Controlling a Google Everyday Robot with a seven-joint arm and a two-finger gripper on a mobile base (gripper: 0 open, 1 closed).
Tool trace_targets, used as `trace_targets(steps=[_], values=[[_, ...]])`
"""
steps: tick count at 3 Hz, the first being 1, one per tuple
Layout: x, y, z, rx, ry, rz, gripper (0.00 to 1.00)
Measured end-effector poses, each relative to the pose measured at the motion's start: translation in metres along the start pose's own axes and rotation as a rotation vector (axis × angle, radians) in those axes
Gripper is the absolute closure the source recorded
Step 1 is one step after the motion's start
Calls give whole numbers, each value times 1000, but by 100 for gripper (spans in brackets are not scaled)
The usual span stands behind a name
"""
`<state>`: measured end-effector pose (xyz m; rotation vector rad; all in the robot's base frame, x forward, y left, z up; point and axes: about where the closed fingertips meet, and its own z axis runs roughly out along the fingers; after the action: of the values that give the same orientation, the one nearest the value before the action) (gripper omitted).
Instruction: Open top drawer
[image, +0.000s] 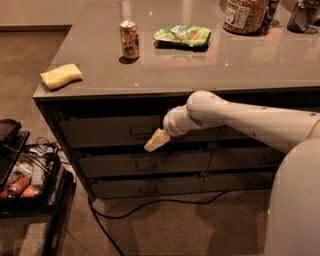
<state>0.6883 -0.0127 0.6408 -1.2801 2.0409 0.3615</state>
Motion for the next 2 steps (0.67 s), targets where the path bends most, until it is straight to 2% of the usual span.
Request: trace_targets(steps=[1,2], values=[[-3,0,-1,0,0,0,0],[-3,0,-1,0,0,0,18]])
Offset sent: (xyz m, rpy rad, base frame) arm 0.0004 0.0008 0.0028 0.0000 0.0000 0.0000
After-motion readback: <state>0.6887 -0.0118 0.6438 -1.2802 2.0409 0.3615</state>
